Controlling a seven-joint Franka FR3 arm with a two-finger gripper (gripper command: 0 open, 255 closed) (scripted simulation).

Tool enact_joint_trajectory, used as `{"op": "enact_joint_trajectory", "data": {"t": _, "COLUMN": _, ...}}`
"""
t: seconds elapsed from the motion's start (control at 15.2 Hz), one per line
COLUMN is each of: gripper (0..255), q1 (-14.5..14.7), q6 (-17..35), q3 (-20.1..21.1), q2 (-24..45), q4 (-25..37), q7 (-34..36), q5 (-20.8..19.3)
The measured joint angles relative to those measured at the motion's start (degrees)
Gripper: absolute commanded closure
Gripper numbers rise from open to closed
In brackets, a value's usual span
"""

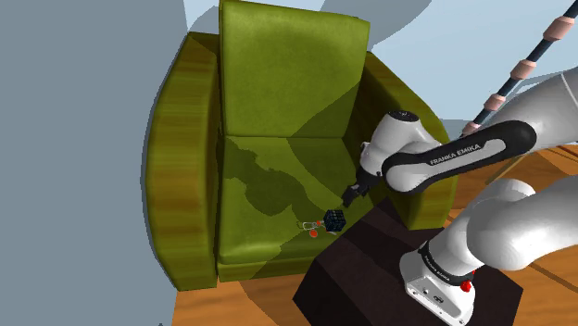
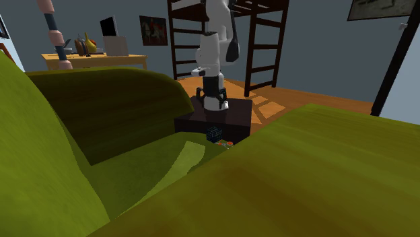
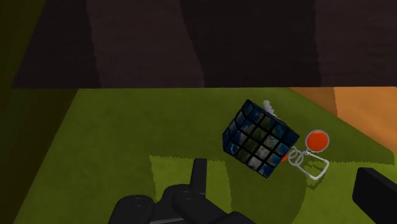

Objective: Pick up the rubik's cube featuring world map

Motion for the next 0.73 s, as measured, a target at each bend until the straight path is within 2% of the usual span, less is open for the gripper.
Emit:
{"op": "enact_joint_trajectory", "data": {"t": 0.07, "gripper": 0, "q1": 0.34, "q6": 1.26, "q3": 0.15, "q2": 0.68, "q4": -0.19, "q7": 0.19, "q5": 0.33}}
{"op": "enact_joint_trajectory", "data": {"t": 0.26, "gripper": 0, "q1": 4.60, "q6": 14.23, "q3": -0.66, "q2": 13.94, "q4": -0.22, "q7": -1.74, "q5": 5.85}}
{"op": "enact_joint_trajectory", "data": {"t": 0.33, "gripper": 0, "q1": 6.19, "q6": 18.09, "q3": -1.33, "q2": 18.67, "q4": 0.80, "q7": -4.17, "q5": 9.19}}
{"op": "enact_joint_trajectory", "data": {"t": 0.4, "gripper": 0, "q1": 7.53, "q6": 21.80, "q3": -0.72, "q2": 23.19, "q4": 1.64, "q7": -8.29, "q5": 14.62}}
{"op": "enact_joint_trajectory", "data": {"t": 0.53, "gripper": 0, "q1": 7.33, "q6": 25.92, "q3": 2.65, "q2": 29.26, "q4": 3.81, "q7": -16.48, "q5": 26.49}}
{"op": "enact_joint_trajectory", "data": {"t": 0.66, "gripper": 0, "q1": 4.89, "q6": 28.50, "q3": 6.83, "q2": 32.95, "q4": 5.17, "q7": -21.57, "q5": 33.43}}
{"op": "enact_joint_trajectory", "data": {"t": 0.73, "gripper": 0, "q1": 2.61, "q6": 30.01, "q3": 9.71, "q2": 35.05, "q4": 5.94, "q7": -24.30, "q5": 36.67}}
